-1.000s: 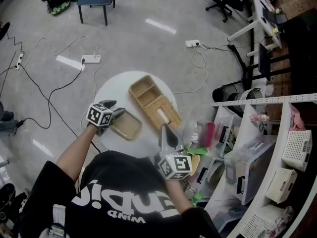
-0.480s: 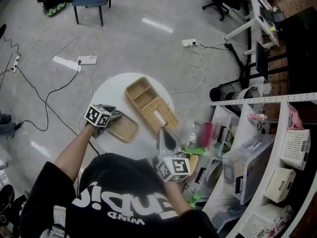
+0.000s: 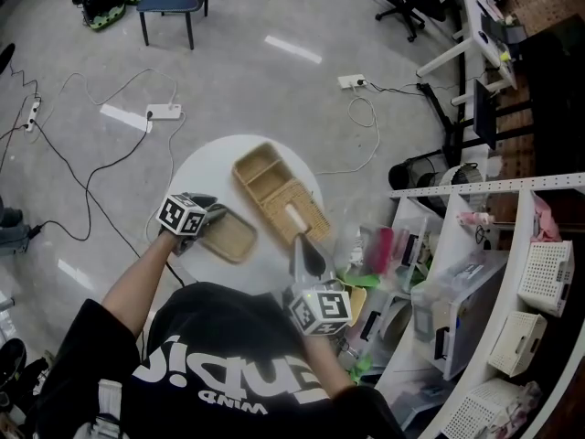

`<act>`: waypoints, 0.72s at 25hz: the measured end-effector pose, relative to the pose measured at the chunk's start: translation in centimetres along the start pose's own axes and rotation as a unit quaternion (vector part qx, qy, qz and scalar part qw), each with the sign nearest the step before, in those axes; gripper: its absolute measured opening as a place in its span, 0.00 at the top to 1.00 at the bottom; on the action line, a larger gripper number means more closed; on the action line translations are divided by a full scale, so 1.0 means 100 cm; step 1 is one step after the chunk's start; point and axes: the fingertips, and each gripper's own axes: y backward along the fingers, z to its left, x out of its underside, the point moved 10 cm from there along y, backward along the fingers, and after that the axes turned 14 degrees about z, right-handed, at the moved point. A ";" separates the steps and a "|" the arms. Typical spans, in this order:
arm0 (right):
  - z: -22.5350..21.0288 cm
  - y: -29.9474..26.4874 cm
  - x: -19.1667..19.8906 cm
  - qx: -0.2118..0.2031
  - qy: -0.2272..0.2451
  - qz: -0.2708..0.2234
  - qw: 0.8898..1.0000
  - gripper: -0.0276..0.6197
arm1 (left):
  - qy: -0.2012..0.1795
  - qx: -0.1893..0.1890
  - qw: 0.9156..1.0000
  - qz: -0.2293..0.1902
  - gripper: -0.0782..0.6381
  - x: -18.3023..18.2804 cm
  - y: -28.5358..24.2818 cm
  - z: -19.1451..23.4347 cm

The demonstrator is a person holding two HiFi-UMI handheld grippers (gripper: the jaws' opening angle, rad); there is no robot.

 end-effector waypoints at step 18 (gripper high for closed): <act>0.010 0.017 0.007 -0.014 0.011 -0.009 1.000 0.96 | -0.052 -0.121 0.990 -0.046 0.65 0.012 0.026 -0.031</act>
